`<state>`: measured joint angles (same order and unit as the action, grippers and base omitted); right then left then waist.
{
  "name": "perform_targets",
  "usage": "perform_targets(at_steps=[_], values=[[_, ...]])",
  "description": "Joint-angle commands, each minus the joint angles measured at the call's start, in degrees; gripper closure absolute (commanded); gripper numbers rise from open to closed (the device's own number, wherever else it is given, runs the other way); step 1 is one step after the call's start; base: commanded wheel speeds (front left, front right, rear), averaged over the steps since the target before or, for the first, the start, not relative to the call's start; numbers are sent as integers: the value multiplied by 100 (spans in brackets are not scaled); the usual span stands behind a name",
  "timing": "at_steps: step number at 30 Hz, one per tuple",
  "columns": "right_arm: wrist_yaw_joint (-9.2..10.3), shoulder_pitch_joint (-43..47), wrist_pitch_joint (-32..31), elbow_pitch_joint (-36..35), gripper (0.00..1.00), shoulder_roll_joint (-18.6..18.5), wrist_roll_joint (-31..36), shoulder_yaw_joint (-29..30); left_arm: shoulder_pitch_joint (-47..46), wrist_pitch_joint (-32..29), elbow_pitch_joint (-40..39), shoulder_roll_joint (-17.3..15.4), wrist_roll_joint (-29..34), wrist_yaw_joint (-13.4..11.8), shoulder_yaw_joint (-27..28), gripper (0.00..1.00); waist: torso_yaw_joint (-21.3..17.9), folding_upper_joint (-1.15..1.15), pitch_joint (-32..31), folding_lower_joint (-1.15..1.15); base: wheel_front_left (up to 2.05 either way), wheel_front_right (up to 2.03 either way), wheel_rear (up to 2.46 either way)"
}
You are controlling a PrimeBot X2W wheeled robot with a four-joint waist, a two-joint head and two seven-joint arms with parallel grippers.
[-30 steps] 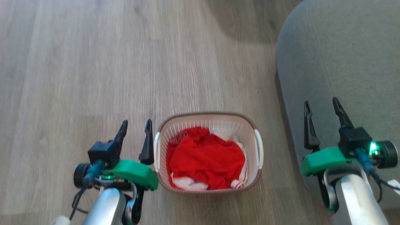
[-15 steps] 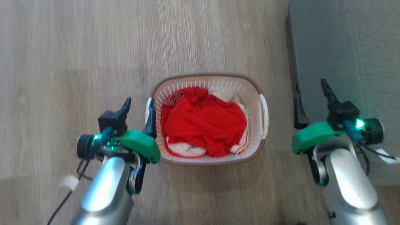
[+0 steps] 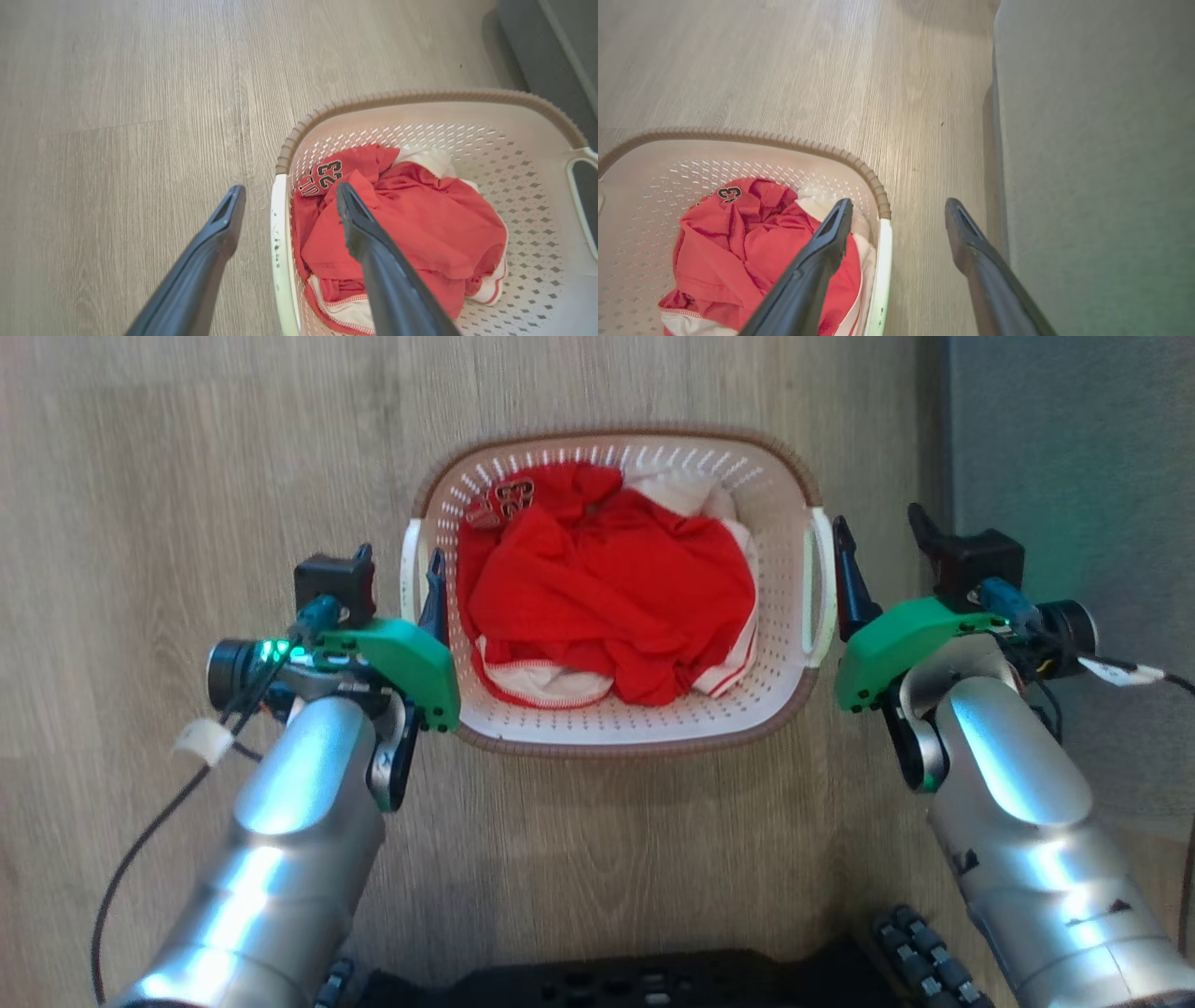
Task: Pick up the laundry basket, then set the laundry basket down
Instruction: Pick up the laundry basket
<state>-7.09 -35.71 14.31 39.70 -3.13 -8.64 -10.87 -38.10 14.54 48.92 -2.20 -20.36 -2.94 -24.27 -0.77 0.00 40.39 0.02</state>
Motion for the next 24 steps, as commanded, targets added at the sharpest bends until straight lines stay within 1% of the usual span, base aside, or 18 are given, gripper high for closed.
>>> perform_targets(at_steps=[1,5,8,11,15,24], values=[[-40,-13,69,158,0,25,-240,-255,-149,46,127,-68,-65,27,39,0,34,0,322,-2,0,0,0],[-40,-340,69,705,0,-22,-265,-403,-478,46,599,-68,-144,42,-190,0,65,0,543,-2,0,0,0],[-40,-539,69,985,0,-23,-346,-446,-702,46,946,-68,-92,26,-428,0,80,0,668,-2,0,0,0],[-40,-654,69,1169,0,-19,-407,-500,-807,46,1093,-68,-173,80,-517,0,79,0,739,-2,0,0,0],[-40,-886,69,1560,0,-5,-589,-770,-976,46,1433,-68,-336,212,-758,0,73,0,843,-2,0,0,0],[-40,-1354,-91,2236,0,15,-1187,-1420,-1355,-72,1870,-68,-751,369,-1397,0,94,0,1052,-2,0,0,0]])
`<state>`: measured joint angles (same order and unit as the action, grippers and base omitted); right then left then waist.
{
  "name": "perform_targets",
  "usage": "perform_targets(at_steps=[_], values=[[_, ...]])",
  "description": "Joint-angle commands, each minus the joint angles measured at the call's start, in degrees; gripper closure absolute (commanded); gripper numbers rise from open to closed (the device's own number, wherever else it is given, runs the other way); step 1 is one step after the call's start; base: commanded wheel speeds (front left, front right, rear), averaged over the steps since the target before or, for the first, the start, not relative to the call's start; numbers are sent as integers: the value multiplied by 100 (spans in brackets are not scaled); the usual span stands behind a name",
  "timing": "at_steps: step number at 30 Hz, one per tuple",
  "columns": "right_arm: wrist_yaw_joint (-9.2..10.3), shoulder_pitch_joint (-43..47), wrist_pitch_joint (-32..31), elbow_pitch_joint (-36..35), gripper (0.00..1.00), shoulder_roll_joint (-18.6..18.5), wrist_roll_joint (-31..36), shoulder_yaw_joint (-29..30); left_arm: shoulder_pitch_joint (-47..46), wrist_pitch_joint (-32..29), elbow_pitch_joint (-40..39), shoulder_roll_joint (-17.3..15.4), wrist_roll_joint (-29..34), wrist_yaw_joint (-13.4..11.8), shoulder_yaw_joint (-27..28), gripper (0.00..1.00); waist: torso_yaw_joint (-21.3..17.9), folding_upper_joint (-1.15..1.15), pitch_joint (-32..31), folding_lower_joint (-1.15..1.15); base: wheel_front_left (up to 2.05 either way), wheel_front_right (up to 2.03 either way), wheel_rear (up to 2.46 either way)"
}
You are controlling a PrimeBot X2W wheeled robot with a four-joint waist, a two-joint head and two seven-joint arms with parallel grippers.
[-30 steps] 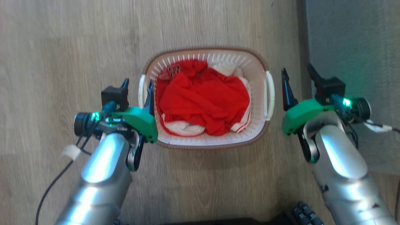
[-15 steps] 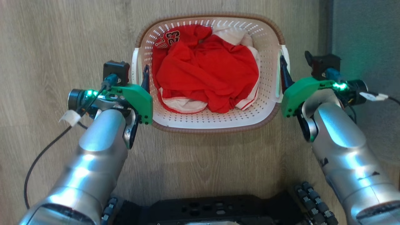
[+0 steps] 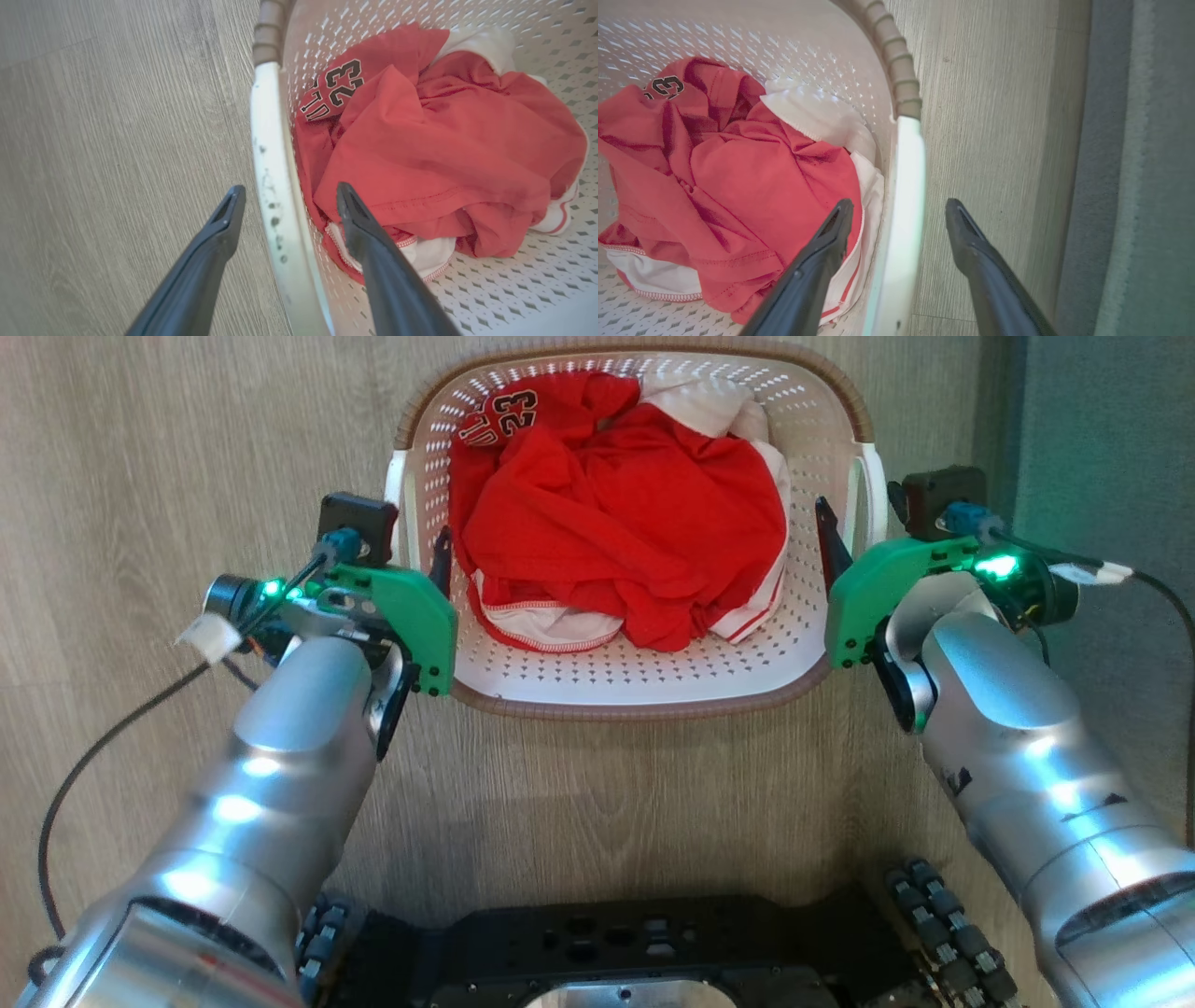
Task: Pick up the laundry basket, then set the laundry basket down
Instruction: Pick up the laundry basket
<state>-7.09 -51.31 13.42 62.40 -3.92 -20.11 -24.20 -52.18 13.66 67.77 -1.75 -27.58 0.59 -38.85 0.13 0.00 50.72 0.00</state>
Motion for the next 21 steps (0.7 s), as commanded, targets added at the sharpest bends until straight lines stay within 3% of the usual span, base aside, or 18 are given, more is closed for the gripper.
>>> perform_targets(at_steps=[1,13,20,21], values=[[-40,163,-35,15,0,95,-101,-161,16,-32,2,-113,-78,40,-11,0,6,0,44,0,0,0,0],[-40,-120,-139,312,0,-20,-761,-969,-244,-592,7,-113,-750,60,-747,0,113,0,262,0,0,0,0],[-40,-230,-122,419,0,-70,-1065,-1220,-362,-552,-32,-113,-1023,11,-1085,0,154,0,334,0,0,0,0],[-40,-237,-124,427,4,-70,-1117,-1251,-368,-548,-31,-113,-1060,20,-1133,0,159,0,334,0,0,0,0]])
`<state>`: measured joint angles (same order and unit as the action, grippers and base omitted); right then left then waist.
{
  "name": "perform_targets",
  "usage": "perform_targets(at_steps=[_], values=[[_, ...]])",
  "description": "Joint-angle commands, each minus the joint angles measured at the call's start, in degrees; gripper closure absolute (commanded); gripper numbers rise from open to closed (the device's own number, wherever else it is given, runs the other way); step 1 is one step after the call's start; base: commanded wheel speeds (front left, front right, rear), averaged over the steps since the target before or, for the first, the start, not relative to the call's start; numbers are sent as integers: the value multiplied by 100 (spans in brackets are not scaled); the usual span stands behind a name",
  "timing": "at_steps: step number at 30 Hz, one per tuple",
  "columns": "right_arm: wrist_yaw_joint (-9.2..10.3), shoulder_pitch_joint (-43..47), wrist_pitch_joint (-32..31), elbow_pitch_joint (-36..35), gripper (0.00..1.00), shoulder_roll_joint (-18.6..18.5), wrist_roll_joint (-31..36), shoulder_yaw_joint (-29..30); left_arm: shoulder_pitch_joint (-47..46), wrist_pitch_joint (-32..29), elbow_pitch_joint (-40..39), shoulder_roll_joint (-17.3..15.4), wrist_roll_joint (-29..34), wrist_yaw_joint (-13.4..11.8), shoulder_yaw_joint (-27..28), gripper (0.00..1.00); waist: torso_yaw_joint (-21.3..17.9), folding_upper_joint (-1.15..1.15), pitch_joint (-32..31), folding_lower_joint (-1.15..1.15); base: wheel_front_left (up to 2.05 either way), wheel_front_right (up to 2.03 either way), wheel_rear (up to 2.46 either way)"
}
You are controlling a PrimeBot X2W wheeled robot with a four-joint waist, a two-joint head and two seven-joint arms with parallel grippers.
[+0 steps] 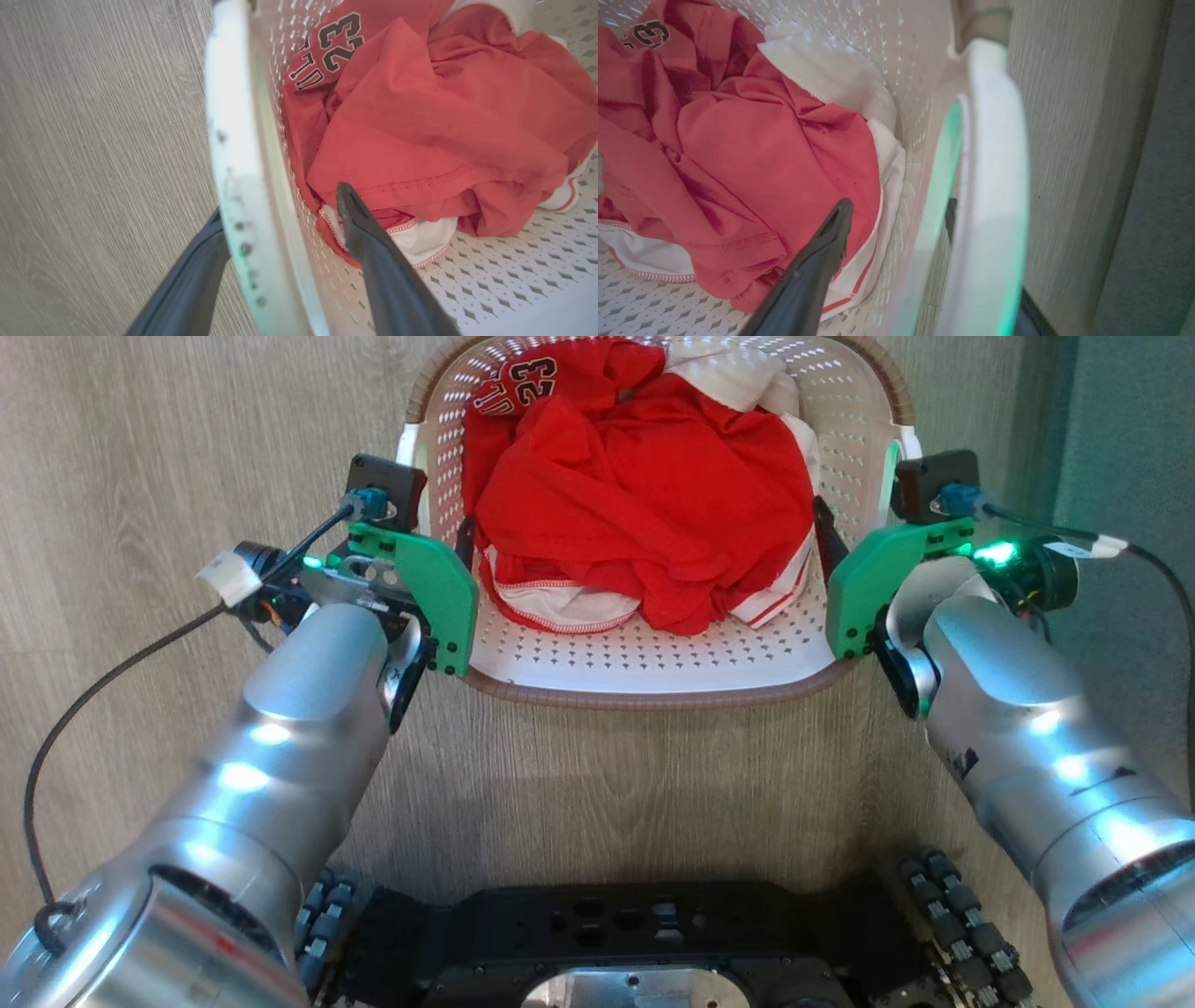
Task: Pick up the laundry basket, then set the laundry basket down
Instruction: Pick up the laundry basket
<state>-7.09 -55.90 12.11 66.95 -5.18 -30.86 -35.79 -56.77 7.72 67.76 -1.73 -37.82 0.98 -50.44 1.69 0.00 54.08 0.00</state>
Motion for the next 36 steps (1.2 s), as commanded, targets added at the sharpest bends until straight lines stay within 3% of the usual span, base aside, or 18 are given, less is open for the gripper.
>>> perform_targets(at_steps=[1,2,3,16,26,36], values=[[-40,214,7,-19,56,52,-90,-124,89,47,-29,-115,-80,-8,-17,24,8,0,-5,0,0,0,0],[-40,205,9,-8,96,44,-133,-154,87,47,-28,-115,-124,-1,-59,76,13,0,-10,0,0,0,0],[-40,197,10,4,100,36,-168,-189,84,46,-30,-115,-165,9,-102,100,19,0,-15,0,0,0,0],[-40,282,-134,130,100,-40,-509,-712,246,-141,-37,-115,-618,220,-690,100,10,0,-438,0,0,0,0],[-40,927,-1448,-397,100,-218,-1133,-1767,797,-679,-43,-115,-877,410,-1313,100,-107,0,-1719,0,0,0,0],[-40,1425,-1957,-881,100,-328,-2359,-2133,1272,-833,11,-115,-1127,568,-1659,100,-171,0,-2979,0,0,0,0]])
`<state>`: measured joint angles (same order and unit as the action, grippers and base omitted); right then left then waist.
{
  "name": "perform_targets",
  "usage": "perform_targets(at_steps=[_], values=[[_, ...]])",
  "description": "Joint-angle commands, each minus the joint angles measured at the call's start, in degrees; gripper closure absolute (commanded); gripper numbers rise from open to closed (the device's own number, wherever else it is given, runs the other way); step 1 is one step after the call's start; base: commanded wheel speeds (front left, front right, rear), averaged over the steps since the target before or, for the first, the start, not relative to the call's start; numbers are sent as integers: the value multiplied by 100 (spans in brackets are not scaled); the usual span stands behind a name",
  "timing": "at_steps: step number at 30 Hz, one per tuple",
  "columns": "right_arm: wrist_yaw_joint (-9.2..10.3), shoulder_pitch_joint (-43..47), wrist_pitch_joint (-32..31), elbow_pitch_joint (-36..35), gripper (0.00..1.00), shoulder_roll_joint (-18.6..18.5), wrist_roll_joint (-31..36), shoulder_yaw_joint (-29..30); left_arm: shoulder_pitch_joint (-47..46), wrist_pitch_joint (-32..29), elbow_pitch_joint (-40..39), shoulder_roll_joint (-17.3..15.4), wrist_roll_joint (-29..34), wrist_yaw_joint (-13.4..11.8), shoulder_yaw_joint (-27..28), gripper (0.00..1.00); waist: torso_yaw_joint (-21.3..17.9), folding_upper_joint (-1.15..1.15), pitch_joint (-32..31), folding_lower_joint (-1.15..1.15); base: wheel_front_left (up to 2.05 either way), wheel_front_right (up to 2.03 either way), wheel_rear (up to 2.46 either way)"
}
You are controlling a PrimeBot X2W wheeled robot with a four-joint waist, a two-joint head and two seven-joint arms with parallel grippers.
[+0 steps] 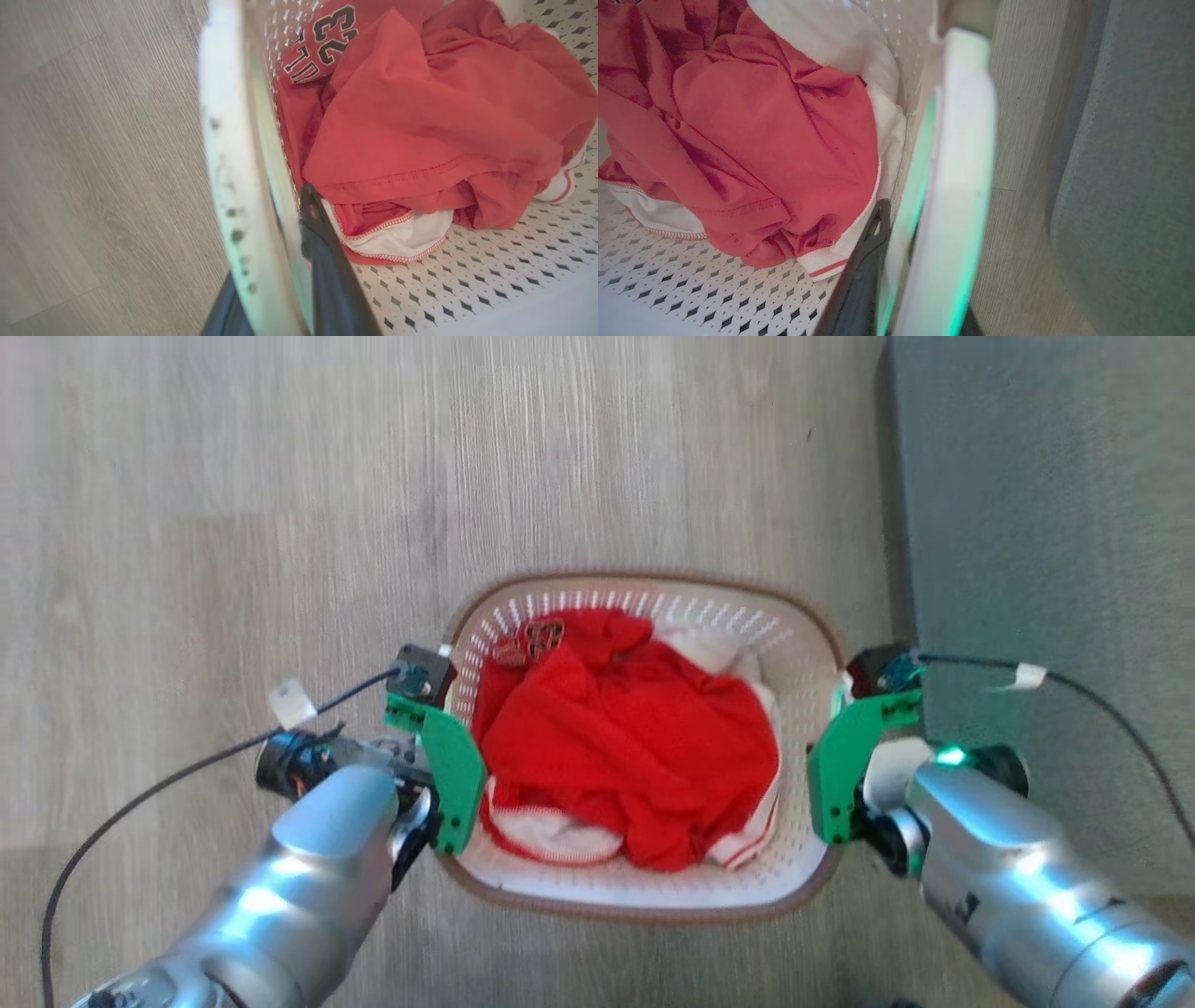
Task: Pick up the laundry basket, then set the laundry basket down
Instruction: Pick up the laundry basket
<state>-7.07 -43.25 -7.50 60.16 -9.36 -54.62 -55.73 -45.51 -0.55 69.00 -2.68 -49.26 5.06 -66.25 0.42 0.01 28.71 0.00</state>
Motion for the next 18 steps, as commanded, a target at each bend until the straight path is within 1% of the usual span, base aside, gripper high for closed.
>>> perform_targets(at_steps=[1,7,11,12,13,16,17,18], values=[[-42,184,-22,-216,100,64,-20,-212,189,-41,-100,-20,-13,174,-103,100,-40,-1,-562,0,0,0,0],[-42,385,-164,-236,100,71,-335,-518,455,-347,-75,-20,-323,235,-161,100,-2,-1,-1246,0,0,0,0],[-42,520,-237,-228,100,126,-492,-714,659,-567,-135,-43,-426,240,-311,100,20,-1,-1695,0,0,0,0],[-42,520,-237,-228,100,126,-492,-714,659,-567,-135,-43,-426,240,-311,100,20,-1,-1695,0,0,0,0],[-42,585,-264,-215,100,158,-546,-816,767,-579,-195,-86,-505,241,-346,100,27,-1,-1897,0,0,0,0],[-42,636,-281,-190,100,182,-572,-927,865,-581,-217,-131,-523,241,-401,100,36,-1,-2073,0,0,0,0],[-42,696,-298,-155,100,206,-609,-1022,983,-607,-224,-164,-518,241,-460,100,56,-1,-2240,0,0,0,0],[-42,696,-298,-155,100,206,-609,-1022,983,-607,-224,-164,-518,241,-460,100,56,-1,-2240,0,0,0,0]])
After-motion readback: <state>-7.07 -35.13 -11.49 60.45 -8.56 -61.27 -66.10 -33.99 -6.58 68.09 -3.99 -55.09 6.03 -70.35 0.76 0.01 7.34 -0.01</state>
